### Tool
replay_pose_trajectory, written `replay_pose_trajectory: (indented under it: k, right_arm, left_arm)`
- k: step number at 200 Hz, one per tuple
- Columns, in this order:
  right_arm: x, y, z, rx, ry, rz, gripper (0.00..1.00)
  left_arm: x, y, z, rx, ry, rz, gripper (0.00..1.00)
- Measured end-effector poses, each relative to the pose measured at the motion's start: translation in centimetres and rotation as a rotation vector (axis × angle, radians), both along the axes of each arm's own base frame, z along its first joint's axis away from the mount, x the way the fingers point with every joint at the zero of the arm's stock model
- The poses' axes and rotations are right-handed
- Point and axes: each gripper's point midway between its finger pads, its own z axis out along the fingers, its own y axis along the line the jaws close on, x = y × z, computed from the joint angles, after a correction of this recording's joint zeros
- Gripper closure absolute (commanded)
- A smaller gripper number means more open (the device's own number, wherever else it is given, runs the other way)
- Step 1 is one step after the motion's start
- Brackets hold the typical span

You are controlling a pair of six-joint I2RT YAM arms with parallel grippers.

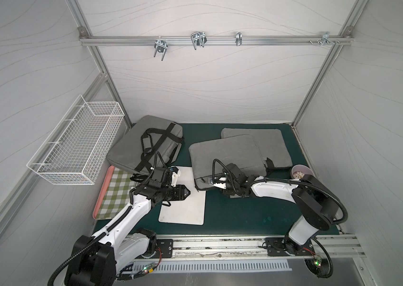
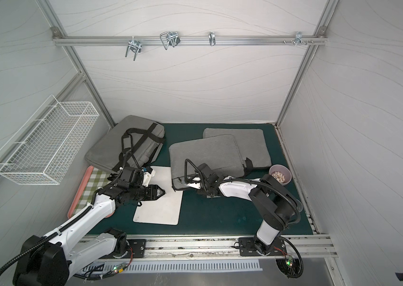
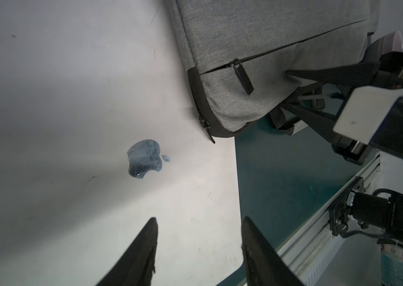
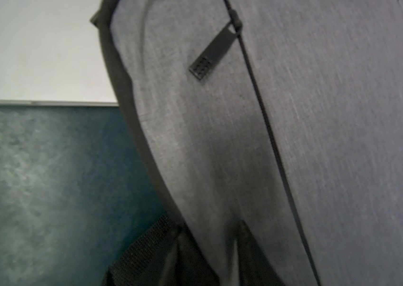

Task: Open the zippered laptop bag and take out the laptop
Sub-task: Pick up the zippered laptop bag.

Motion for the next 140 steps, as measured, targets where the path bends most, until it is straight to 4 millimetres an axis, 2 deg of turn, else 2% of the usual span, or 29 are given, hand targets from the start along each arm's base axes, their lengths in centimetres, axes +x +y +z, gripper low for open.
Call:
replay_pose_trajectory:
  k: [18,56,83,140]
  right_arm:
    - [0.3,0.6,0.8,0.016,-0.001,0.001,0.91]
    - [0.8,1.0,4.1,0.091,0.038,-0.020,1.00]
    - [1.0,0.4,5.7,0.123,0.061,-0.038,1.00]
    - [1.2,-0.6,6.3,0.156,0.157,-0.081,1.00]
  left_arm:
    - [0.1,-0.2,-0.4,-0.004,-0.021,-0.008,0.46]
    - [0.8,-1.4,-0.1,-0.013,-0.102,-0.047,0.47]
    - [1.8,-2.1,-0.5,0.020,-0.156,-0.087,0.49]
    - [4.4,-2.8,-1.6,0.061,-0.253,-0.130,0.53]
